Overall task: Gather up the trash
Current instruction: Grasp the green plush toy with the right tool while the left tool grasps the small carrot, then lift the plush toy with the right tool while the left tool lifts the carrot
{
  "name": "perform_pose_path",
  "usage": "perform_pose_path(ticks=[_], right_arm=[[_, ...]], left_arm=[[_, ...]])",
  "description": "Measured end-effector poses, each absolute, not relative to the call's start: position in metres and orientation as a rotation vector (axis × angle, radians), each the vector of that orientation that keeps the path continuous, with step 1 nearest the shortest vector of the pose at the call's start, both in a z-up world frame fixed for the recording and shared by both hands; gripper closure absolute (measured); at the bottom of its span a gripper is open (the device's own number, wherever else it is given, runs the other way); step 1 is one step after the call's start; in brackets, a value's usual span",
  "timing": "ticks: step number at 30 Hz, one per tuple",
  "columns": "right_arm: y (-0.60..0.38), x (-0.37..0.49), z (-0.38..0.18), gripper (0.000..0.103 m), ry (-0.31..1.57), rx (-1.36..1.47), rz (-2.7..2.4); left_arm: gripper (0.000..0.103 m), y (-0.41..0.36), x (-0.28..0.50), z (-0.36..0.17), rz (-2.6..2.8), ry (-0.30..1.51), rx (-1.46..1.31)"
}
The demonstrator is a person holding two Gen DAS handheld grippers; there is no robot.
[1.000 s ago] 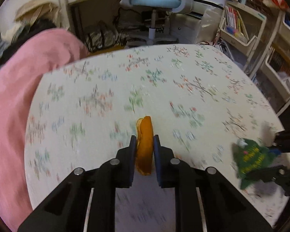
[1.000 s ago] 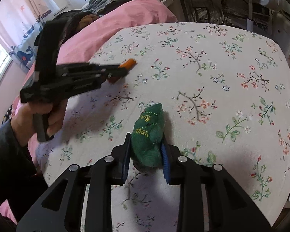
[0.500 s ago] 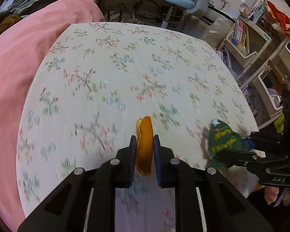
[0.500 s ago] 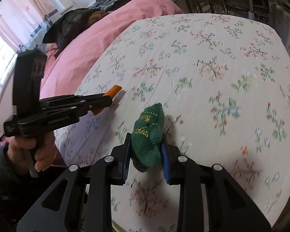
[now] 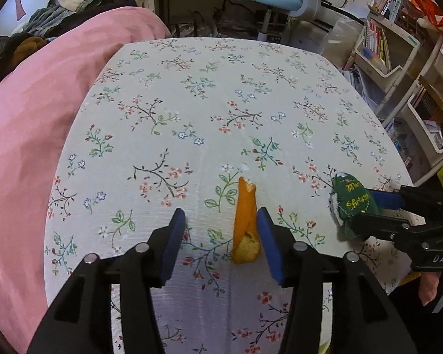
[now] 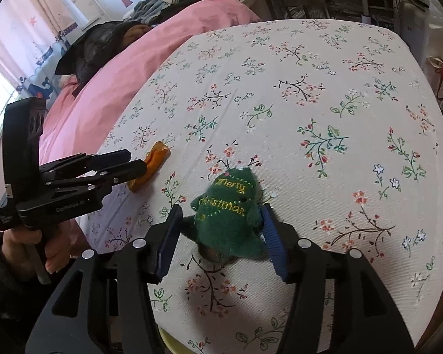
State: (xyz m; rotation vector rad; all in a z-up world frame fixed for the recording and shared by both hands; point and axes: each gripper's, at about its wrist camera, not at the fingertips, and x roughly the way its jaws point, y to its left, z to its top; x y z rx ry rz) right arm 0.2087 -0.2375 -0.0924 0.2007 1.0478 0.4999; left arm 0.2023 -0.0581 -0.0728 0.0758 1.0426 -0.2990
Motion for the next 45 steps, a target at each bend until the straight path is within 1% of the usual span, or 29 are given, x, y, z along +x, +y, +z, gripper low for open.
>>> perform_pose_path(ticks=[15,45], right_arm=[[-0.223,0.203,-0.091,0.051,1.017,0.08,0.481],[-0.224,0.203,-0.09,0.051,1.006,0.116,0.493]], left_arm=[[0.053,-0.07,0.193,-0.08,-0.28,1.036,0.167],[0.053,-0.081,0.188,-0.08,-0.273,1.016,0.234]])
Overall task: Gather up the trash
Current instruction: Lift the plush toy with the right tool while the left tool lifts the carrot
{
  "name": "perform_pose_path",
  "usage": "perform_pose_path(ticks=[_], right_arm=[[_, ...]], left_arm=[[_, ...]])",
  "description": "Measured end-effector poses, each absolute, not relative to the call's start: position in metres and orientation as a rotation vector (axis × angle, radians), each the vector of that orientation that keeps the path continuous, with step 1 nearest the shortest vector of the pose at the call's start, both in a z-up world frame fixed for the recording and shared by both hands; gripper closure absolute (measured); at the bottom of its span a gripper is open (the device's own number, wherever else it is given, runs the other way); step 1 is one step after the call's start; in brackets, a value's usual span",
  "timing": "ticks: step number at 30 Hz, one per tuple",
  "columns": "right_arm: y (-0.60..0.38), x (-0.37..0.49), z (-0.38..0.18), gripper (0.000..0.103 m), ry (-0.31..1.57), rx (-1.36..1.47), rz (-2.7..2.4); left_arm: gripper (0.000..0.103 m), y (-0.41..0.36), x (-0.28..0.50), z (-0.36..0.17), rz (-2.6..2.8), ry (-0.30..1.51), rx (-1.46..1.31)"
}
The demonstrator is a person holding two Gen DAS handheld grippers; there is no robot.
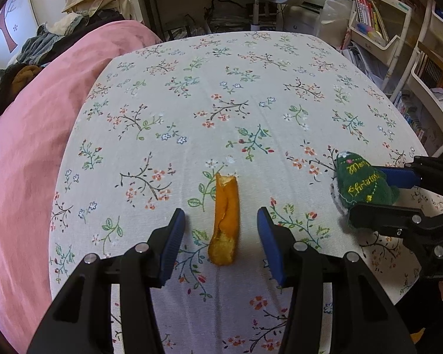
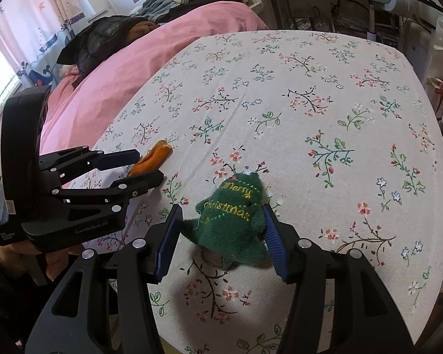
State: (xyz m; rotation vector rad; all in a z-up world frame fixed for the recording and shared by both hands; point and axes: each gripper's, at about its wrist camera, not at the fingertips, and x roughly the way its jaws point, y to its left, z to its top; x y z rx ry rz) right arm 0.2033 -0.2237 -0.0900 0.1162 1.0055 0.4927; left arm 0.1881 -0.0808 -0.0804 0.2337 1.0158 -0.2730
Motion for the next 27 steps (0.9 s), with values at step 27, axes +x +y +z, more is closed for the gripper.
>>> perform_pose_path(ticks=[27], right_arm=[[-0.224,0.164,-0.065,0.077,0.838,0.144,0.483]], left_arm=[[0.087,-0.075,0.137,-0.047,-0.25,0.824,0.08]])
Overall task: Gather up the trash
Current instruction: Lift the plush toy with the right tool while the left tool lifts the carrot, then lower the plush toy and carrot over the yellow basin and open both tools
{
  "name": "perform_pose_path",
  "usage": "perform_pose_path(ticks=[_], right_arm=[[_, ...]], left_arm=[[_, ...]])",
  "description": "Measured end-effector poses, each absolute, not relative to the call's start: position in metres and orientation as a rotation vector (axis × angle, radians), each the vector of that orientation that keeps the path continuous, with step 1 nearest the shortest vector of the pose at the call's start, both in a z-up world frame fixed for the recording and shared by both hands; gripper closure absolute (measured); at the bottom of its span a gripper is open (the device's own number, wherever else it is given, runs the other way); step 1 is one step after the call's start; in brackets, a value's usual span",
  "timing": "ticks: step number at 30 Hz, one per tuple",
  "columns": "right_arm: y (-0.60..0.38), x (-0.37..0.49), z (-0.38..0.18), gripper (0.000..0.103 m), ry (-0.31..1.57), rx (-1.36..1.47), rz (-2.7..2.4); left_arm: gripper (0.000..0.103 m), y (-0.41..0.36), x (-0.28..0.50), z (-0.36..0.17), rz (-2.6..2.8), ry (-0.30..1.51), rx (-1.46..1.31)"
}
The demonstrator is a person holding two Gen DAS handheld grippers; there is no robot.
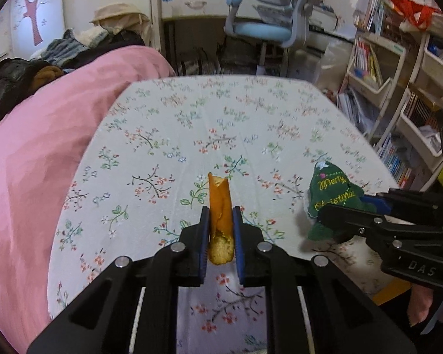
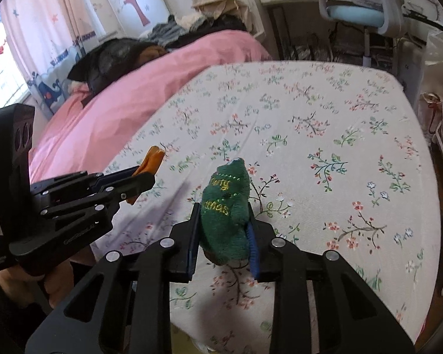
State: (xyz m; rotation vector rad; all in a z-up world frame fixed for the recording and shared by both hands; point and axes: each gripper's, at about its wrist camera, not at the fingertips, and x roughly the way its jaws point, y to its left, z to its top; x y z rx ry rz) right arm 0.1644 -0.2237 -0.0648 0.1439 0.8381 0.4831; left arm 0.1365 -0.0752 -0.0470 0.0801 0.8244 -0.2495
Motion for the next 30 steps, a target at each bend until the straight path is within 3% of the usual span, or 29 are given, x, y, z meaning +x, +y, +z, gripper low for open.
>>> perform_pose_path(ticks=[12,30], right_arm=[[-0.229,0.11,-0.042,0.077,0.703,0.164,0.448],[-0.223,0.044,-0.042,0.077,0.693,0.13,0.423]], left_arm=[[0.087,-0.07,0.099,-0.033,-0.238,0.74,0.039],[0.087,-0.067,0.05,-0.035,-0.249,0.719,0.019]])
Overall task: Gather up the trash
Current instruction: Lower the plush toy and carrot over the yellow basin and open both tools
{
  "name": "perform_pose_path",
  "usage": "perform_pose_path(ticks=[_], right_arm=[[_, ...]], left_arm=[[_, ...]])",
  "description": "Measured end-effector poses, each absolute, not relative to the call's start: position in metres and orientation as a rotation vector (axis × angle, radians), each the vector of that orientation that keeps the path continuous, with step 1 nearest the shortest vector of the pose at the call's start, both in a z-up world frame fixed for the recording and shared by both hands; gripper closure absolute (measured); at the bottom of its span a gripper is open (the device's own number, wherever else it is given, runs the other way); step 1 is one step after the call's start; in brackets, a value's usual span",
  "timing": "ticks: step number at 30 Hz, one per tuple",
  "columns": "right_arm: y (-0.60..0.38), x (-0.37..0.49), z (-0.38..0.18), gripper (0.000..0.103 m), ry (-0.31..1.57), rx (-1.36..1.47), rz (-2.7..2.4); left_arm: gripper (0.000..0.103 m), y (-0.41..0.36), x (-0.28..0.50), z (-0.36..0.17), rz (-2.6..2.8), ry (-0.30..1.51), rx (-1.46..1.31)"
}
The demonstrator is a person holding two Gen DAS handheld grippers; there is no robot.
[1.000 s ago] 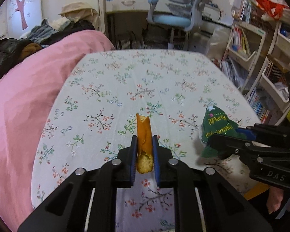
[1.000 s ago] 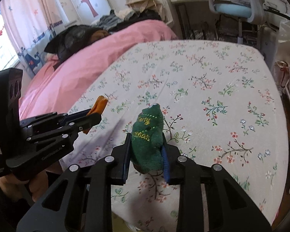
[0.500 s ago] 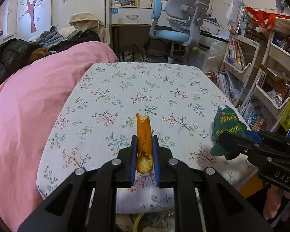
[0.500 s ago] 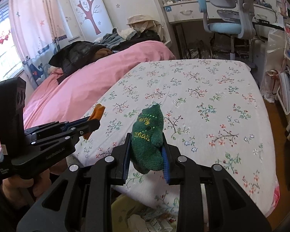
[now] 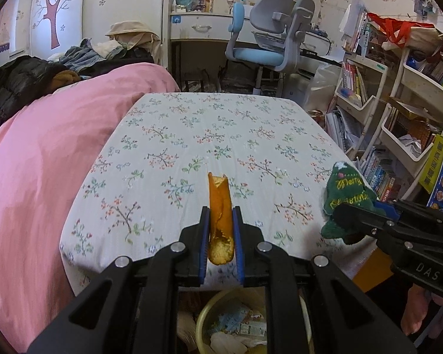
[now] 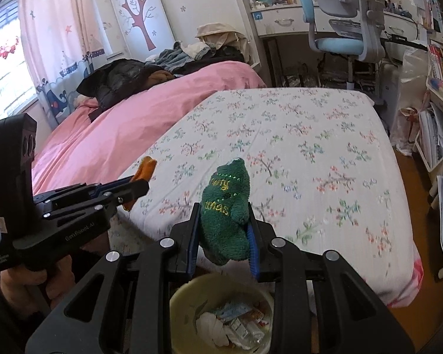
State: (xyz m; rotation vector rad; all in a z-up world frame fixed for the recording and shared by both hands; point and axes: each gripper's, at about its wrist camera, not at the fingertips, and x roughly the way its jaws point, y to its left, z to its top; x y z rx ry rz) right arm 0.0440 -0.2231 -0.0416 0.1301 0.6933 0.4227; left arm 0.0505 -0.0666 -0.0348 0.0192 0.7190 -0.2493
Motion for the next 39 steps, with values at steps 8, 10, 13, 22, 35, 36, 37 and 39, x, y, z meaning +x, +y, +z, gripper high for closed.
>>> perform_pose_path(ticks=[8,10,13,22,35,36,37,39], right_arm=[[-0.216,0.016,-0.054,0.077,0.747,0.11,0.425],[-0.214,0.011,-0.058,0.077,0.765,0.107,0.426],[-0.211,0.003,-0.065,0.077,0.799,0.106,0.431],[-0.2,-0.01,-0.086,0.076,0.909,0.093,0.456],[-0.209,-0.012,-0.089,0.049,0.924,0.145,0.407],[-0.211,-0.013,-0.088,0.048,0.913,0.15,0.397],[-0.214,-0.013,-0.085,0.046,0.9,0.157,0.383],[-0.22,-0.014,-0.082,0.042,0.878,0.182,0.357]], left_arm=[[0.087,-0.067,0.032,-0.036,-0.264,0.717,0.012],[0.087,-0.067,0.029,-0.037,-0.269,0.721,0.008],[0.087,-0.068,0.024,-0.038,-0.275,0.724,0.006],[0.087,-0.069,0.016,-0.041,-0.288,0.738,0.014],[0.087,-0.072,0.005,-0.049,-0.293,0.775,0.031],[0.087,-0.072,0.004,-0.05,-0.293,0.779,0.034],[0.087,-0.073,0.003,-0.051,-0.295,0.786,0.036],[0.087,-0.074,0.001,-0.053,-0.301,0.801,0.038]])
